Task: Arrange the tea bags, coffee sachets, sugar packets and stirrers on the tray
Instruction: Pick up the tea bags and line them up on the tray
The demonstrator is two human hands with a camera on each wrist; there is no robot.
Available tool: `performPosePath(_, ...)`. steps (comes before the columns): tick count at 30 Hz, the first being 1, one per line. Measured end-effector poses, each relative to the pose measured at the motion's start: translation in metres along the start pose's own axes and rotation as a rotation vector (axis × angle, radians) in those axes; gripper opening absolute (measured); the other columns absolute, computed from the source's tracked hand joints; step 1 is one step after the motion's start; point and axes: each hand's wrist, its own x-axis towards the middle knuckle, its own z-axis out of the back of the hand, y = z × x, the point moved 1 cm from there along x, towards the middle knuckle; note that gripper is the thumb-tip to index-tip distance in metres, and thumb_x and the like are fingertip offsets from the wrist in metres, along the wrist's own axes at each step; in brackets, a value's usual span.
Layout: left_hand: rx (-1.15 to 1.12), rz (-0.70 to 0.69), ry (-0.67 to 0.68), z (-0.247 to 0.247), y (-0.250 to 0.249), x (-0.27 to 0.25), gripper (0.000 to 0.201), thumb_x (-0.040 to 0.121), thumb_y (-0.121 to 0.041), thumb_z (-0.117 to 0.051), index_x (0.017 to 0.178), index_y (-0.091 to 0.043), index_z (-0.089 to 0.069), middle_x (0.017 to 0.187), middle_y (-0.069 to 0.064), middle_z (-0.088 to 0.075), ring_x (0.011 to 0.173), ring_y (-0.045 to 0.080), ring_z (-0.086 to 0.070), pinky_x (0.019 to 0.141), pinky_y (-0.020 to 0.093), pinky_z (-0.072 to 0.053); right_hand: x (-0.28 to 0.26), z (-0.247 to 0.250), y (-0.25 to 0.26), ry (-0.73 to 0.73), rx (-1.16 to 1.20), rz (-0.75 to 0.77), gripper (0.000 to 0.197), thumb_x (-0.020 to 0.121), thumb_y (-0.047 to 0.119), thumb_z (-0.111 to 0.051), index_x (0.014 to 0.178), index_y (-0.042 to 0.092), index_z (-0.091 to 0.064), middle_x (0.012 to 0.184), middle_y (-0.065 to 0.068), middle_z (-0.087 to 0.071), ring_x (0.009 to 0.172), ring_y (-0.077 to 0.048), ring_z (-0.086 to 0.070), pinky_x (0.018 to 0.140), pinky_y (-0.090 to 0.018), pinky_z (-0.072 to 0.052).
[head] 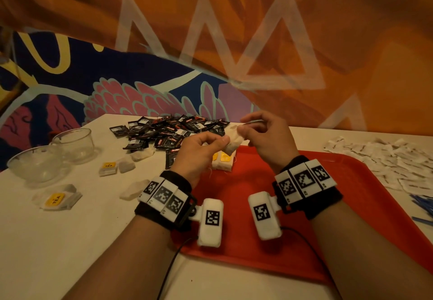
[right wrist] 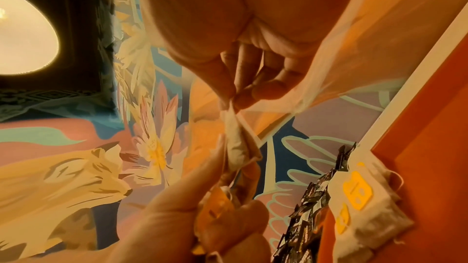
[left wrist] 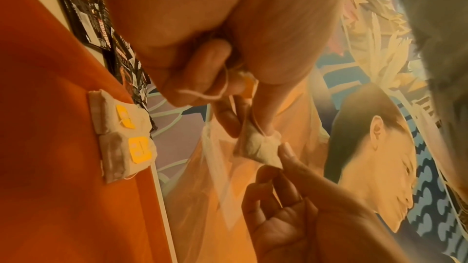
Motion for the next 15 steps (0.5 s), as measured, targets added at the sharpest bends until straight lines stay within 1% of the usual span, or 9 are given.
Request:
performPosePath(2,0.001,0.0,0.008,-0.0004,0.0001,-0.0009,0.013,0.093,-0.018,-0.068,0.087,-0.007,-0.067,0.06,-0.007,-0.059,0.038,-0.004,-0.047,0.036,0.009,-0.032,0.0002,-0.0011,0.0008,-0.001,0.007,0.002,0.013,0.085,0.012,-0.074,0.091,0.021,-0.067,0.084,0.0,-0.072,0.075,-0.006,-0.067,0.069,-0.025,-0.05)
performPosePath(3,-0.013,0.002,0.002,-0.0007,-0.0005,-0.0018,0.013,0.093,-0.018,-0.067,0.088,-0.006,-0.067,0.062,-0.004,-0.059,0.038,-0.003,-0.047,0.036,0.01,-0.032,0.0,-0.0014,0.0013,0.025,0.012,-0.014,0.013,0.086,0.016,-0.075,0.094,0.02,-0.066,0.088,-0.001,-0.072,0.079,-0.008,-0.068,0.068,-0.025,-0.05)
performPosePath(5,-0.053,0.005,-0.01,-0.0003,-0.0019,-0.0027,0.012,0.095,-0.016,-0.065,0.089,-0.006,-0.066,0.06,-0.005,-0.058,0.037,-0.002,-0.046,0.035,0.011,-0.032,-0.0027,-0.0025,0.0011,0.122,0.008,-0.083,0.02,0.084,0.026,-0.076,0.1,0.02,-0.066,0.095,-0.003,-0.073,0.084,-0.014,-0.071,0.064,-0.027,-0.052)
performPosePath(6,-0.073,0.008,-0.01,-0.0006,-0.0033,-0.0034,0.012,0.096,-0.015,-0.064,0.09,-0.005,-0.065,0.056,-0.007,-0.059,0.037,-0.003,-0.046,0.035,0.011,-0.033,-0.0039,-0.0034,-0.0002,0.156,-0.011,-0.11,0.02,0.084,0.028,-0.077,0.099,0.021,-0.066,0.094,-0.004,-0.074,0.084,-0.017,-0.072,0.063,-0.028,-0.053)
performPosePath(8,-0.094,0.02,0.0,-0.0011,-0.0046,-0.0041,0.011,0.096,-0.014,-0.063,0.092,-0.004,-0.065,0.056,-0.007,-0.059,0.036,-0.002,-0.046,0.035,0.012,-0.033,-0.0049,-0.0042,-0.0017,0.142,-0.074,-0.094,0.008,0.085,0.024,-0.075,0.088,0.024,-0.068,0.089,-0.005,-0.074,0.081,-0.019,-0.072,0.063,-0.029,-0.052)
performPosePath(10,-0.066,0.036,0.009,-0.0007,-0.003,-0.0032,0.012,0.095,-0.017,-0.065,0.092,-0.006,-0.066,0.069,-0.001,-0.061,0.037,0.002,-0.043,0.034,0.014,-0.031,-0.0028,-0.0032,-0.0031,0.073,-0.06,-0.079,0.011,0.087,0.016,-0.073,0.08,0.022,-0.068,0.085,-0.007,-0.074,0.08,-0.022,-0.072,0.065,-0.034,-0.053)
performPosePath(11,-0.044,0.045,0.011,0.0002,-0.0013,-0.0021,0.011,0.094,-0.02,-0.067,0.091,-0.009,-0.068,0.074,0.001,-0.061,0.039,0.005,-0.039,0.034,0.016,-0.029,-0.0014,-0.0025,-0.0027,0.04,-0.026,-0.088,0.013,0.088,0.013,-0.071,0.079,0.021,-0.066,0.085,-0.008,-0.074,0.08,-0.024,-0.072,0.067,-0.037,-0.054)
performPosePath(13,-0.021,0.067,0.013,0.0022,0.0015,-0.0001,0.011,0.093,-0.025,-0.069,0.087,-0.015,-0.07,0.074,0.0,-0.06,0.043,0.008,-0.035,0.035,0.018,-0.026,0.0008,0.0,-0.0004,-0.003,0.04,-0.106,0.016,0.089,0.008,-0.067,0.079,0.019,-0.063,0.082,-0.008,-0.073,0.079,-0.023,-0.072,0.069,-0.04,-0.055)
performPosePath(15,-0.011,0.08,0.016,0.0033,0.0026,0.001,0.014,0.092,-0.028,-0.069,0.085,-0.017,-0.07,0.071,-0.002,-0.058,0.045,0.009,-0.035,0.036,0.019,-0.024,0.0006,0.002,0.0032,-0.02,0.093,-0.116,0.017,0.091,0.004,-0.063,0.08,0.018,-0.06,0.079,-0.006,-0.071,0.076,-0.019,-0.07,0.066,-0.036,-0.054)
